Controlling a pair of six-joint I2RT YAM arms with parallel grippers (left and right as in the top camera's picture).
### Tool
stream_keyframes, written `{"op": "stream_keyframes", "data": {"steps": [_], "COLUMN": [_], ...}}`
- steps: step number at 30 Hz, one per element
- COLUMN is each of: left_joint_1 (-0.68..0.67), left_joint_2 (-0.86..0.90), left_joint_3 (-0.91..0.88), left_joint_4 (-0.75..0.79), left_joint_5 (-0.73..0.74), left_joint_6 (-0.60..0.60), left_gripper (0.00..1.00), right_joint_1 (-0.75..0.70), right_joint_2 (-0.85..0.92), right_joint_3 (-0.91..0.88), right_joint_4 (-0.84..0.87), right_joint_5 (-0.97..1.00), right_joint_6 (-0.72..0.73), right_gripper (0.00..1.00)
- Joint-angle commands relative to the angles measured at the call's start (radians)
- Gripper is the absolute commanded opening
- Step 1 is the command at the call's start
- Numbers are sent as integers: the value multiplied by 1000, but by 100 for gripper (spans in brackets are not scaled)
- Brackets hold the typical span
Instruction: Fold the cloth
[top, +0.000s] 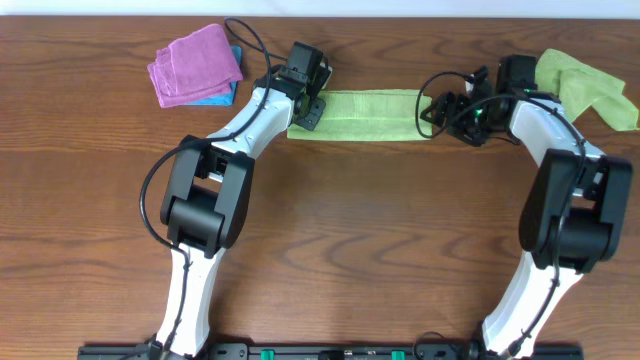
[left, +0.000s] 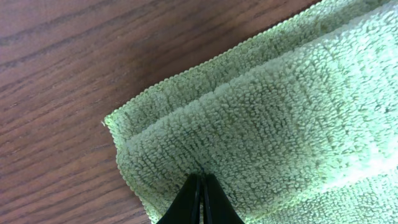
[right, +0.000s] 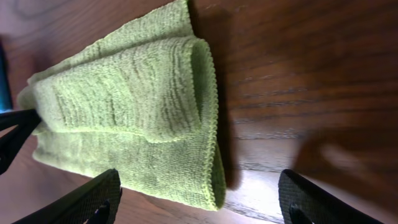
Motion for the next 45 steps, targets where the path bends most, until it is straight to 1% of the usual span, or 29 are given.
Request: {"op": "stream_keyframes", "data": {"steps": [1, 9, 12, 17, 25, 31, 34, 37, 39, 40, 43, 44, 45], "left_joint_1": [1, 1, 1, 1, 1, 1, 2, 2, 2, 2, 2, 2, 2], "left_joint_2": [13, 13, 13, 13, 13, 13, 13, 13, 13, 13, 13, 13, 13], "left_joint_3": [22, 22, 22, 22, 22, 22, 22, 22, 22, 22, 22, 22, 22], "left_joint_4": [-4, -5, -5, -5, -3, 4, 4, 4, 4, 4, 3, 3, 3], "left_joint_5": [-14, -14, -14, -14, -15, -15, -15, -15, -15, -15, -15, -15, -15], "left_joint_6": [2, 2, 2, 3, 3, 3, 3, 3, 3, 3, 3, 3, 3], "left_gripper": [6, 5, 6, 6, 6, 6, 6, 6, 6, 6, 6, 6, 6], "right_joint_1": [-2, -6, -6, -3, 19, 37, 40, 40, 40, 40, 38, 38, 38], "right_joint_2": [23, 104, 153, 215, 225, 225, 225, 225, 225, 225, 225, 225, 225], "right_joint_3": [8, 8, 8, 8, 8, 8, 8, 8, 8, 8, 8, 8, 8], "right_joint_4": [3, 12, 53, 73, 73, 85, 101, 108, 113, 117, 135, 139, 142], "right_joint_5": [-48, -61, -81, -129, -139, -141, -142, -141, -137, -137, -137, -136, -133], "right_joint_6": [18, 21, 64, 86, 86, 86, 87, 89, 89, 89, 90, 89, 89], "right_gripper": [82, 78, 78, 77, 74, 68, 63, 50, 35, 26, 7, 2, 2]}}
